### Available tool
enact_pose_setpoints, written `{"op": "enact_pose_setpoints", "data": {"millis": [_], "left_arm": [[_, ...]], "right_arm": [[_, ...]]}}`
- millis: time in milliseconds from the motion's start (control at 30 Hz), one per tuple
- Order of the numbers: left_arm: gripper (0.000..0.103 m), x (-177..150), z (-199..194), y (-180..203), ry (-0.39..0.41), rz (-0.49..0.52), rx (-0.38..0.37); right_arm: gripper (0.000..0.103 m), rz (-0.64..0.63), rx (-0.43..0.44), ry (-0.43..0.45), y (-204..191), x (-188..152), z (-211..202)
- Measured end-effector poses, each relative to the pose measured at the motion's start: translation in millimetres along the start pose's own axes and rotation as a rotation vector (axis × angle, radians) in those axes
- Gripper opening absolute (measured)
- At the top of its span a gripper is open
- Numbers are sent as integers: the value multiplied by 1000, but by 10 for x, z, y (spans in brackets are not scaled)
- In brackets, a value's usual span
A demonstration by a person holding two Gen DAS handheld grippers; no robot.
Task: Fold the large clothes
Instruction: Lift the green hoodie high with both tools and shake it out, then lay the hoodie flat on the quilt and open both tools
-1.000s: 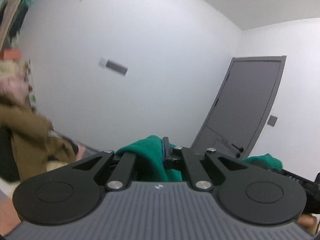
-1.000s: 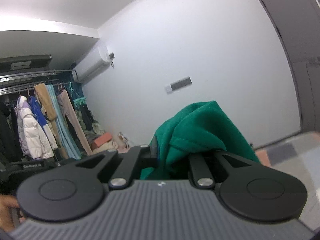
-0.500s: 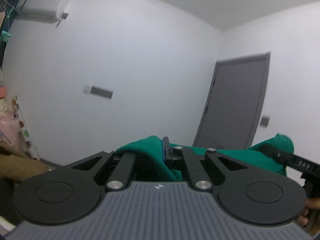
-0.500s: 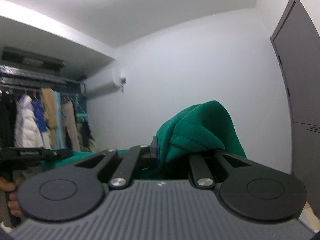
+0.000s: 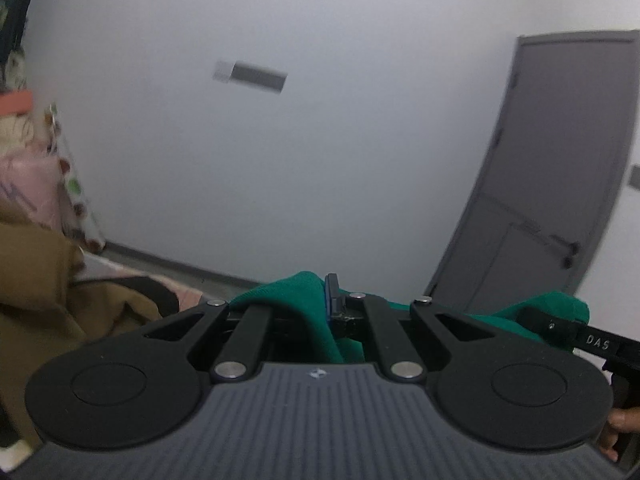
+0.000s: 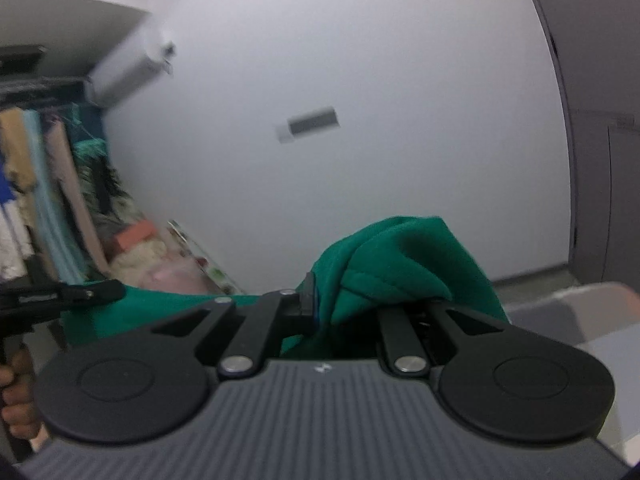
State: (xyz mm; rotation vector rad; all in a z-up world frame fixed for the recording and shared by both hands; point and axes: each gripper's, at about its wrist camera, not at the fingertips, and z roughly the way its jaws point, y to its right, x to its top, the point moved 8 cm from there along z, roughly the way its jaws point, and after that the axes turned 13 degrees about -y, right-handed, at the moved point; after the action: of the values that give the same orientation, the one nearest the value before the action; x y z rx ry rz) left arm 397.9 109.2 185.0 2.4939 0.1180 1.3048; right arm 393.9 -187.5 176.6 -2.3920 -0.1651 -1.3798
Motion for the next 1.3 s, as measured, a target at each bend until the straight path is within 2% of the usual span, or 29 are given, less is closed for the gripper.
{"op": "enact_pose_setpoints", "data": {"millis": [167,267,400,533,633,867,900,967,1000,1033,1067,1300], "left_arm": [[6,-408,1523,-548,-133,-73,43],[6,-709,2187,-829,-201,-93,44],[6,-926,2760,-1073,-254,-113,35],[7,-1093,3134,-1123,-320,-71,68],[7,-1208,3344,-1173,-356,-86,84],[9,-1302,3376,-1195,-366,-75,102],[14,-1290,3315,-1170,-363,-74,103],[52,-1296,3218,-1114,-374,-70,96],[56,-1305,3142,-1078,-372,-64,85],[56,-1310,3043,-1034,-360,-47,83],[57,-1318,2944,-996,-353,-24,99],[57,-1399,1967,-792,-283,1,126]], "right_arm": [[12,-5,-46,-88,354,-411,1358],[12,-26,-63,-166,557,-722,2075],[13,-40,-71,-242,765,-1060,2752],[13,-50,-88,-295,877,-1306,3144],[18,-3,-93,-342,1021,-1439,3367],[20,34,-81,-353,1121,-1528,3425],[21,41,-74,-349,1116,-1521,3394],[29,53,-67,-342,1109,-1496,3386],[41,59,-67,-338,1123,-1483,3313],[53,63,-62,-334,1110,-1464,3256],[56,63,-57,-327,1097,-1452,3159],[57,33,-50,-249,834,-1379,2372]]}}
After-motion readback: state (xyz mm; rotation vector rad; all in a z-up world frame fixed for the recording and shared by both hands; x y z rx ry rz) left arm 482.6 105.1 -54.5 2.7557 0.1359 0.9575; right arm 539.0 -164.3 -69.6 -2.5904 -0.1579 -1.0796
